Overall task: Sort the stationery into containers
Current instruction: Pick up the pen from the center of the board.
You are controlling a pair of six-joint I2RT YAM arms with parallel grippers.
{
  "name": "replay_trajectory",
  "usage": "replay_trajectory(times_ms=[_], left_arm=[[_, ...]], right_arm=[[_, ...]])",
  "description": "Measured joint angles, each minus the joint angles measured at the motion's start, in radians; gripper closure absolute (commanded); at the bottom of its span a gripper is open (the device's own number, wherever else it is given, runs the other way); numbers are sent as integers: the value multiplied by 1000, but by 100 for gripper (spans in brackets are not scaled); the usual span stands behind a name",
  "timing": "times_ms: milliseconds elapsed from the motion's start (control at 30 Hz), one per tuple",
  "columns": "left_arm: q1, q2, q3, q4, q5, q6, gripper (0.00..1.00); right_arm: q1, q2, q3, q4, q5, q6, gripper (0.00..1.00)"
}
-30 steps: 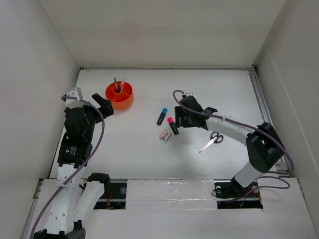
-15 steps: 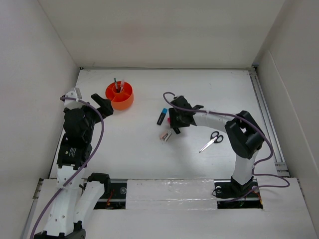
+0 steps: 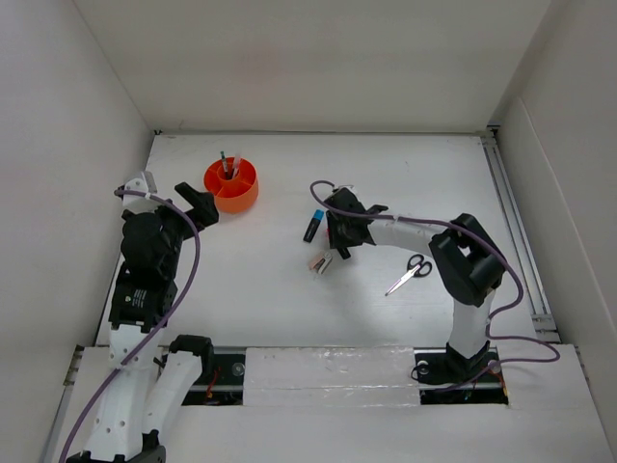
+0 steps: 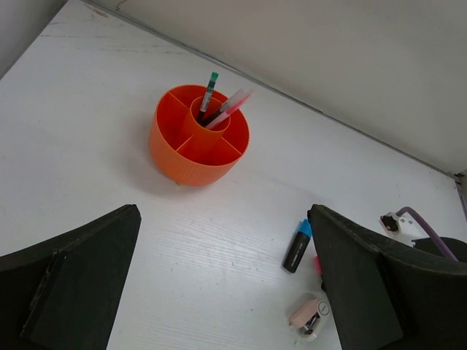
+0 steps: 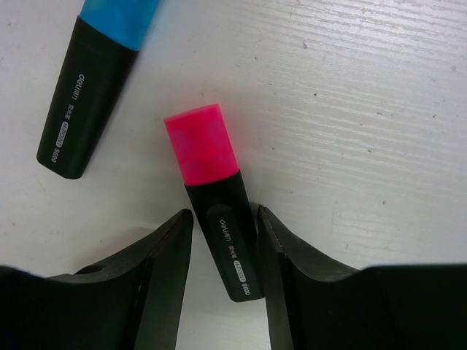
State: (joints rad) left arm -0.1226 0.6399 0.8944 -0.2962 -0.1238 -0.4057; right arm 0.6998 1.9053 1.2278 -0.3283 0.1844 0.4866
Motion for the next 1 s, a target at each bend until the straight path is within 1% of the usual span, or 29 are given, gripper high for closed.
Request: replay_trajectory(times_ms=[67,467,700,733,800,867,900,967,1000], left_arm=[[0,-2,0,0,0,0,0],[0,-2,0,0,16,0,0],[0,-2,0,0,24,0,0],[0,-2,0,0,26,0,0],[0,-2,0,0,31,0,0],[0,-2,0,0,36,0,0],[0,-2,0,0,38,0,0],[0,-2,0,0,42,0,0],[0,-2,0,0,44,0,0]], right_arm=[[8,0,0,0,11,1,50],[37,-13,-39,39,83,10,50],[48,-18,-54,48,120,42,55],[50,-21,-60,53,124,48,57],[53,-27,-73,65,138,62,59],[56,-34,-87,76,147,70,65],[59,-37,-95,83,153,76,76],[65,-39,-100,88,165,89,90],[68,-38,-100,88,174,93,98]])
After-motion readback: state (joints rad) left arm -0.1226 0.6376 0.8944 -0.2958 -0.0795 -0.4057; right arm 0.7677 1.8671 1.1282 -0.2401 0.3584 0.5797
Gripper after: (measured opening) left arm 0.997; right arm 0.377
